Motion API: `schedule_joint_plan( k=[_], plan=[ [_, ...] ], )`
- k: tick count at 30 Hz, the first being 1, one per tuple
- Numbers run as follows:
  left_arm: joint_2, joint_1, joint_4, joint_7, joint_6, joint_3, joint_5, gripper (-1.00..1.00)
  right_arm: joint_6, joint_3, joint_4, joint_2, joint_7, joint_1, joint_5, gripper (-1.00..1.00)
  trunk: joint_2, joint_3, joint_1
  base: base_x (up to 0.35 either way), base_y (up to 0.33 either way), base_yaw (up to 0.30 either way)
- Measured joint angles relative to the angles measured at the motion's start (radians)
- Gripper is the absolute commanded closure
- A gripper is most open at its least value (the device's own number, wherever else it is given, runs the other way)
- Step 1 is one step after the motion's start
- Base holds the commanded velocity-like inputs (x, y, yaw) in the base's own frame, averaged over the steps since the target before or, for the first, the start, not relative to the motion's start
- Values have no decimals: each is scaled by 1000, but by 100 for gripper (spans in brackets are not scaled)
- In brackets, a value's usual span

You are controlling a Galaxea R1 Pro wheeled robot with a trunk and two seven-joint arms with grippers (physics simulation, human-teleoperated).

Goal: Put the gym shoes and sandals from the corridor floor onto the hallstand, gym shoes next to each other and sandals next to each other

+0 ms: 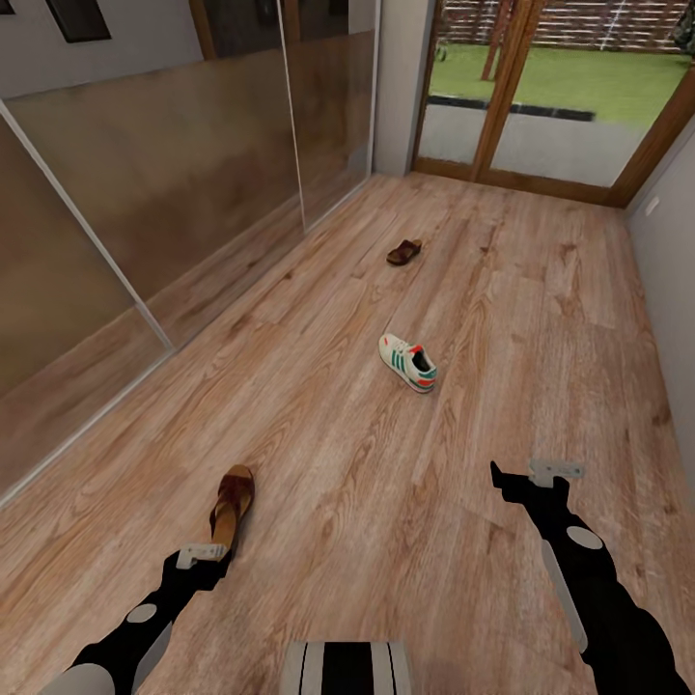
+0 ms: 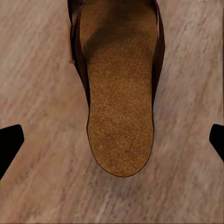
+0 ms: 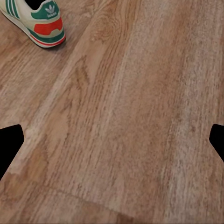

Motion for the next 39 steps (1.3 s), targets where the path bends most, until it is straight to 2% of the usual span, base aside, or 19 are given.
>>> schedule_joint_plan(
  k=[5,32,39],
  plan=[
    [0,0,-1,0,-17,0,0,-100,-1,0,2,0,0,0,1,-100,0,-1,0,0,0,0],
    [0,2,-3,0,-24,2,1,-100,-3,0,12,-2,1,0,4,-100,-6,-106,12,0,0,0],
    [1,1,-2,0,-24,1,1,-100,-3,0,12,-2,1,0,4,-100,-6,-106,12,0,0,0]
  ],
)
